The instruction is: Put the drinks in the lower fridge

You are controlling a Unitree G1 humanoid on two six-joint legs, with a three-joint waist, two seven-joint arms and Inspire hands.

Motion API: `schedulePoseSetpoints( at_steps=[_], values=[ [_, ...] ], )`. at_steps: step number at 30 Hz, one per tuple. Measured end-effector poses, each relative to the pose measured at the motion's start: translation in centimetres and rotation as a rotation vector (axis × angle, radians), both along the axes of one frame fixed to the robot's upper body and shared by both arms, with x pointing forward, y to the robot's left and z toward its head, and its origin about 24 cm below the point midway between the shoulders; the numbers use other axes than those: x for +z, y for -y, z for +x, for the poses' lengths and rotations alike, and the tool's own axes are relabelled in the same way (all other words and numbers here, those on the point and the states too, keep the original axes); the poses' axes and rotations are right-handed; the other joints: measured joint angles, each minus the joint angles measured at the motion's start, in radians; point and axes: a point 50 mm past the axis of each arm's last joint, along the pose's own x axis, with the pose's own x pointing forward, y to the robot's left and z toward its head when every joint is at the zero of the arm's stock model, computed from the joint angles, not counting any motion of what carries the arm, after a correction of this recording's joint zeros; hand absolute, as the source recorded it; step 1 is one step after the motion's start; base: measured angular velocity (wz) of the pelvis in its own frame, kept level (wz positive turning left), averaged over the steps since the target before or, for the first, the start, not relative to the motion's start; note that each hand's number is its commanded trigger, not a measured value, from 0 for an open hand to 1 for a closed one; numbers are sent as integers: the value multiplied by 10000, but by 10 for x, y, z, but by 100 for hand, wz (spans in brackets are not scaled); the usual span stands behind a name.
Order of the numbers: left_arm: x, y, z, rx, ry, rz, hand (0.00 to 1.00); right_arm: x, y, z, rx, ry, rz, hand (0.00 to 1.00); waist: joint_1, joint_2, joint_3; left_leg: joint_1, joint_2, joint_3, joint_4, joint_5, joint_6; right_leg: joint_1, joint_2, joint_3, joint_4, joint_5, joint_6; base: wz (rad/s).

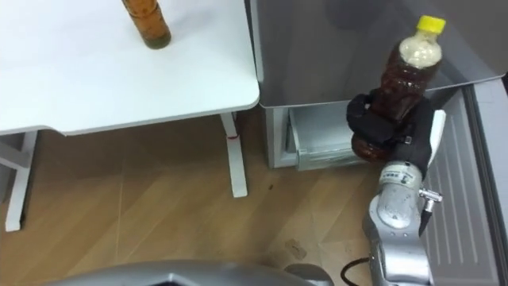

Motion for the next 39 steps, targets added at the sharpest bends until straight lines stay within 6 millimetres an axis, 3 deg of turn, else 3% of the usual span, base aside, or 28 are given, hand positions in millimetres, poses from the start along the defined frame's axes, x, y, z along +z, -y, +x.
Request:
schedulePoseSetpoints(
  at_steps=[2, 10, 16, 20, 26, 28, 32, 33, 36, 39],
  values=[
    [0, 1, 2, -206, 59, -174, 0, -3, 2, 2, -405, -72, 207, 100, -1, -100, 30, -23, -3, -21, 17, -1, 0, 2, -2, -19, -3, -2, 2, 2],
    [0, 2, 3, -801, 19, -299, 0, -17, 7, 5, -1315, -257, 902, 100, 16, -171, 11, -2, -14, -59, 65, -1, 0, 71, -13, -54, 2, -11, 11, 0],
    [0, 0, 5, -1422, -95, -240, 0, -36, 7, -4, -2227, -719, 3089, 100, 34, -171, 10, -64, -30, -311, 220, -3, -2, 151, -36, -297, -11, -32, -14, 12],
    [1, 0, 6, -1965, -85, -118, 0, -51, 11, -12, -2837, -1063, 4354, 100, 132, -217, -58, -65, -48, -456, 317, -7, -9, 301, -54, -466, -22, -63, -12, 12],
    [3, -4, -6, -2616, -460, 147, 0, -63, 13, -19, -4639, -577, 8155, 100, 305, -207, -48, -270, -51, -674, 887, -189, -31, 248, -95, -690, 378, -285, -52, 12],
    [4, -5, -9, -2730, -635, 174, 0, -62, 15, -15, -5041, -218, 8910, 100, 305, -200, -45, -552, -56, -732, 1308, -337, -38, -8, -152, -791, 855, -503, -66, 15],
    [3, -4, -7, -2992, -819, 94, 0, -64, 21, 12, -5808, 500, 10197, 100, 292, -138, -13, -1514, -43, -844, 2080, -496, -54, -951, -197, -829, 1641, -749, -118, 9],
    [3, -5, -1, -3135, -775, 122, 0, -65, 24, 19, -5877, 603, 10392, 100, 296, -61, -36, -1924, -26, -877, 2338, -500, -61, -1332, -202, -848, 1893, -770, -154, 8],
    [2, -5, 19, -3232, -393, 171, 0, -67, 27, 37, -6300, 844, 11038, 100, 452, -4, 21, -2999, -1, -917, 2957, -491, -90, -2428, -245, -832, 2575, -816, -244, 3],
    [3, -6, 43, -3394, 33, 268, 0, -71, 29, 46, -6717, 1115, 11718, 100, 653, -81, 75, -3952, -87, -918, 3540, -473, -109, -3508, -412, -826, 3505, -1023, -316, 4]
  ],
)
